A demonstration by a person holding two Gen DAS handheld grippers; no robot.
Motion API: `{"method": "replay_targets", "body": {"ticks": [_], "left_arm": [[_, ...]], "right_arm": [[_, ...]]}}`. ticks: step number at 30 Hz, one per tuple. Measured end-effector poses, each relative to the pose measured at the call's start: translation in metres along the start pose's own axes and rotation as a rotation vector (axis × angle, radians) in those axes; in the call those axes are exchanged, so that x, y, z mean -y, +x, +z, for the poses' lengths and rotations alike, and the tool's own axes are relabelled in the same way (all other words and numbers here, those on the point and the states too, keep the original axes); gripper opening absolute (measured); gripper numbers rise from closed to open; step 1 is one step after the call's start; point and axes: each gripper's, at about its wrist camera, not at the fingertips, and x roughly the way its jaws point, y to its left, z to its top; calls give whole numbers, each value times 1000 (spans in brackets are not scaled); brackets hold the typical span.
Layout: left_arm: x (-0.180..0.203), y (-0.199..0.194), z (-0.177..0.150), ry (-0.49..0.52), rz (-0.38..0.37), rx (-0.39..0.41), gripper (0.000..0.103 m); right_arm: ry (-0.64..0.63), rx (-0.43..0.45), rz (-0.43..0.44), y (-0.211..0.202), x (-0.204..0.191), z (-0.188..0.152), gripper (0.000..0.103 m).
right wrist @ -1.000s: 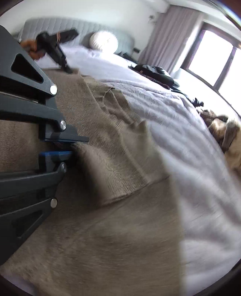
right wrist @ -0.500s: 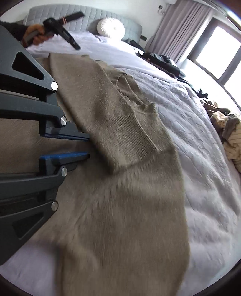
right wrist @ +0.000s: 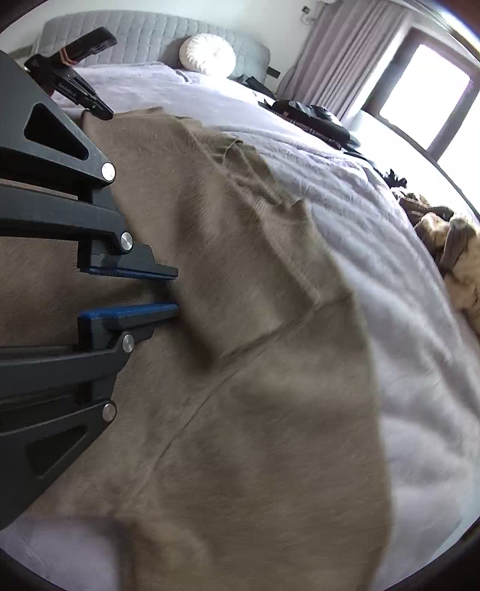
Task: Fold small clothes
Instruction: 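Fold the held side over the body and open the right gripper, then grasp the sleeve cuff with the right gripper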
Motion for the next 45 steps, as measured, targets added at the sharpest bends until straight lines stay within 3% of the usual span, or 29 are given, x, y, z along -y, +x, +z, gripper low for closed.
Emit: {"method": "replay_targets", "body": {"ticks": [3,5,8,9,11,15,18,22,26,28,36,38,42,43,44,45], "left_arm": [[-2,-2,0,-14,-2,-1,11],[2,-1,0,-11,17,3,11],[8,-2,-2,1,47,9,11],[8,-2,-2,1,48,9,11],[5,-3,-1,-9,38,5,11],[3,-2,-2,-12,27,3,11],[5,-1,-3,-2,39,5,11],[2,-2,-3,-25,31,7,11],[3,-4,-3,-39,44,10,11],[7,-8,-3,-42,62,8,11],[46,-40,-13,-23,22,7,11],[61,-49,-19,-1,7,16,11],[89,-61,-32,42,-15,32,13],[95,-63,-35,46,-18,35,49],[100,-66,-37,41,-13,38,103],[104,-71,-40,29,5,70,100]], "right_arm": [[43,15,44,-8,10,2,17],[108,27,90,-8,18,8,31],[159,36,106,1,22,20,34],[168,38,103,3,22,21,33],[178,40,82,1,20,22,8],[159,35,36,-4,19,12,8],[191,25,49,-5,29,9,8],[157,17,27,-19,26,4,15],[133,10,58,-41,30,-9,36],[141,18,80,-52,34,-17,42],[182,10,166,-74,49,-54,43],[185,14,182,-80,50,-62,53],[174,34,200,-96,55,-74,63],[176,37,208,-100,58,-76,64],[180,41,217,-103,60,-77,64],[185,46,219,-106,62,-78,64]]}}
